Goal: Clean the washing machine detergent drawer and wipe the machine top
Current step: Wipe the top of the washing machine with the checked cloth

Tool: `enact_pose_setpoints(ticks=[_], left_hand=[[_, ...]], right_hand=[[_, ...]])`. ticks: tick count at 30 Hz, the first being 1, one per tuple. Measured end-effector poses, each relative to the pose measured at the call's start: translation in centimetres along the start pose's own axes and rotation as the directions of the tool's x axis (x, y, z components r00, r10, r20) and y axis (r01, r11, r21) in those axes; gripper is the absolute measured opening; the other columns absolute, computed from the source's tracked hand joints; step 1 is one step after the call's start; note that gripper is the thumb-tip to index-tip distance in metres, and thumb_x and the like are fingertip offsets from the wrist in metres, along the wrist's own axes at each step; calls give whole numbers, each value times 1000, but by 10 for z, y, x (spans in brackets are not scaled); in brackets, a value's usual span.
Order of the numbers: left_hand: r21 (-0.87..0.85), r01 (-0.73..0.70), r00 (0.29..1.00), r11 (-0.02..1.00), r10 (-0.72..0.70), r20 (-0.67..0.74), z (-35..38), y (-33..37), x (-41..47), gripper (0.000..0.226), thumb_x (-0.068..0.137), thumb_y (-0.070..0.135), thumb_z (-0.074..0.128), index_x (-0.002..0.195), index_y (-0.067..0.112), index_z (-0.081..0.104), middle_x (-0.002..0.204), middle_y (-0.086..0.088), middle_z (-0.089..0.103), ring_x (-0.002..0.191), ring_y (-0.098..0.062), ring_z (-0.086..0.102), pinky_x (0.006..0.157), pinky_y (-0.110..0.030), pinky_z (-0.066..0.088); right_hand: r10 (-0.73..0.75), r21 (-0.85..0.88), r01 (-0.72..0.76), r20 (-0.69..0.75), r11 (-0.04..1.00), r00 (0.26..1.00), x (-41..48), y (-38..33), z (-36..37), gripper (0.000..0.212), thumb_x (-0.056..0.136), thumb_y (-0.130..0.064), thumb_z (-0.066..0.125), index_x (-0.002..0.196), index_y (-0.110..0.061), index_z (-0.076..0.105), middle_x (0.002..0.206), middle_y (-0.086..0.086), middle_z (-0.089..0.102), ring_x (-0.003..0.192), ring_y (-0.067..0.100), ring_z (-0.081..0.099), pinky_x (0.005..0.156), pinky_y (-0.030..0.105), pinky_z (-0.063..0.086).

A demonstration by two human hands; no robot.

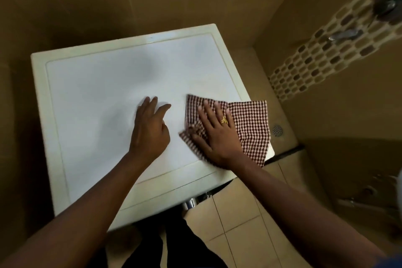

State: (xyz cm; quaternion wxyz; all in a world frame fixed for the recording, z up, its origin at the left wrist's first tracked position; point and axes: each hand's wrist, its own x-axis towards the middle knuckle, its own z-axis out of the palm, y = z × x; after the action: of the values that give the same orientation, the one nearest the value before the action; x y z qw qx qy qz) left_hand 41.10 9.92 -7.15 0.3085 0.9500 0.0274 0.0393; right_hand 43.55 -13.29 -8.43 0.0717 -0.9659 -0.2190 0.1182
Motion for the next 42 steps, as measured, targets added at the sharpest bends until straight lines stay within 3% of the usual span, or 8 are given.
enact_pose_setpoints(ticks=[3, 10, 16, 21, 25, 31, 37, 42], left_hand=[[1, -29, 998, 1000, 29, -62, -9, -9, -22, 55, 88, -11, 53, 139, 8, 60, 154, -22, 46, 151, -39, 30, 124, -53, 28], [94, 235, 942, 967, -202, -268, -54, -72, -88, 49, 91, -5, 55, 139, 6, 59, 150, -21, 50, 146, -39, 36, 123, -45, 29], [192, 243, 951, 951, -194, -243, -63, -106, -135, 50, 93, 13, 44, 140, 3, 57, 153, -25, 45, 149, -42, 31, 124, -51, 26], [191, 203, 956, 960, -152, -250, -68, -101, -138, 49, 96, 14, 46, 144, 7, 54, 158, -23, 40, 152, -39, 26, 124, -54, 24], [188, 255, 934, 949, -191, -303, -75, -118, -146, 52, 97, 22, 44, 146, 8, 50, 160, -23, 37, 153, -40, 23, 126, -56, 17], [74, 326, 882, 942, -275, -382, -57, -138, -170, 63, 101, 39, 36, 156, 8, 35, 167, -24, 19, 155, -42, 16, 126, -59, 10], [-6, 318, 856, 948, -290, -427, -52, -140, -172, 65, 105, 44, 37, 160, 11, 28, 169, -20, 18, 155, -40, 20, 126, -51, 16], [-122, 322, 789, 939, -337, -513, -51, -148, -175, 56, 107, 29, 42, 156, 2, 35, 161, -22, 37, 148, -38, 36, 122, -43, 29]], right_hand=[[-161, -25, 164, 90, 986, 983, -31, 33, -8, 71, 106, -63, 26, 164, -37, -5, 172, -11, -13, 158, 17, -16, 126, 59, 11], [200, -42, -203, -60, 978, 978, 2, 28, 0, 79, 104, -68, 18, 165, -23, -7, 173, 2, -13, 159, 27, -14, 126, 61, -3], [-105, -60, 105, 4, 993, 994, -23, 14, 5, 81, 103, -67, 29, 165, -28, -7, 173, -3, -13, 159, 23, -15, 125, 63, 3], [168, -33, -169, -38, 985, 985, -12, -38, 16, 81, 102, -71, 13, 163, -24, -13, 171, 1, -19, 157, 28, -20, 126, 60, -7], [-162, -105, 164, 30, 981, 986, -51, -29, 14, 76, 105, -65, 21, 165, -28, -7, 173, -3, -14, 159, 24, -15, 125, 63, 5], [365, -33, -367, -67, 930, 929, -25, -21, 12, 84, 100, -73, 11, 164, -24, -11, 172, 3, -14, 158, 30, -14, 124, 65, 0], [-16, -122, 13, -19, 992, 1000, -59, -40, 25, 81, 103, -68, 20, 165, -22, -7, 173, 1, -12, 159, 24, -14, 125, 63, 3], [335, -30, -337, -57, 941, 940, -35, -55, 29, 86, 100, -73, 9, 164, -19, -12, 172, 7, -15, 158, 32, -15, 123, 66, 2]])
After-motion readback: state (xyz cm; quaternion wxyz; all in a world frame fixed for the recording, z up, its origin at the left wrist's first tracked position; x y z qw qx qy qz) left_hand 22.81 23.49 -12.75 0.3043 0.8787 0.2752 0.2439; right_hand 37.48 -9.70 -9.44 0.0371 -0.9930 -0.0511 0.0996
